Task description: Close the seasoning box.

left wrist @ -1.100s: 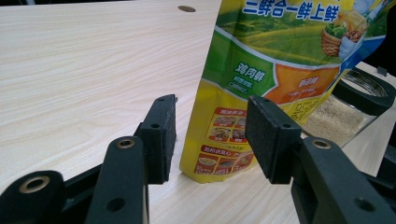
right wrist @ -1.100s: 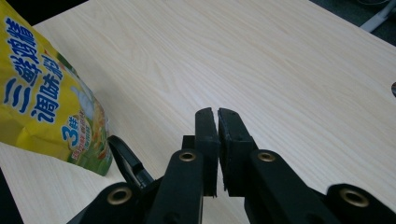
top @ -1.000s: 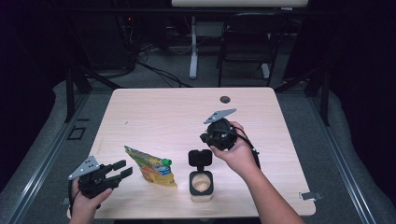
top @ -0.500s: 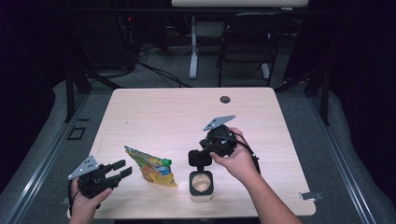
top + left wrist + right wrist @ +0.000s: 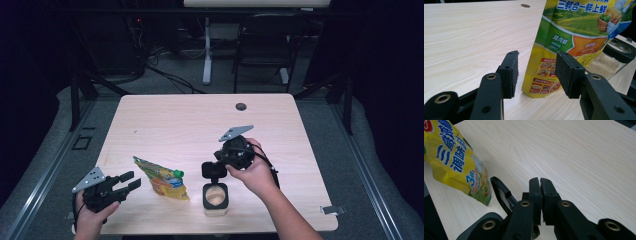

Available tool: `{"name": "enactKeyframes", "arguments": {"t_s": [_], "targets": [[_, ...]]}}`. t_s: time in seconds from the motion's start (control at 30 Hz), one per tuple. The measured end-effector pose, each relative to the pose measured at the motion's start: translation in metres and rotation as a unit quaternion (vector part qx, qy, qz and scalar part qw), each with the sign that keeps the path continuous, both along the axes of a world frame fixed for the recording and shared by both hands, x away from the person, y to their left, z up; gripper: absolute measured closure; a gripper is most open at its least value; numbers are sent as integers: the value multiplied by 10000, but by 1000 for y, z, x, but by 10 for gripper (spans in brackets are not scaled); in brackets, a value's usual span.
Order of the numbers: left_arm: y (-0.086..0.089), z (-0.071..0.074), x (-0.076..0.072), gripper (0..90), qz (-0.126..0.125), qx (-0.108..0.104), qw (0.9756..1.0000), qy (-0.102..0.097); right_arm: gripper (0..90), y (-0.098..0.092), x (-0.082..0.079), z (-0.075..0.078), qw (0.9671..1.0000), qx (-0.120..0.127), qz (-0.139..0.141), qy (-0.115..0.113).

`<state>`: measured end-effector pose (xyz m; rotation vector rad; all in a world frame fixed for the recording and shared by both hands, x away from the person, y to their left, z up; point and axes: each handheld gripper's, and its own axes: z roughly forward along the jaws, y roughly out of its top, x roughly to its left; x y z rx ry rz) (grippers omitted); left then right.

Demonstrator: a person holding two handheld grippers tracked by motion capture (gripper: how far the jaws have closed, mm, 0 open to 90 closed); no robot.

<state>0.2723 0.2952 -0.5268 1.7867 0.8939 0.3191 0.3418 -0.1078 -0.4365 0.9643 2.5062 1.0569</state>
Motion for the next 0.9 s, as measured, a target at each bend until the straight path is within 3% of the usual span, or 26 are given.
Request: {"name": "enactKeyframes", "arguments": {"t_s": [0.9], "targets": [[0,0,0,541,3,26,10000,-19,873,1,-24,0,9996,11,282,-42]]}}
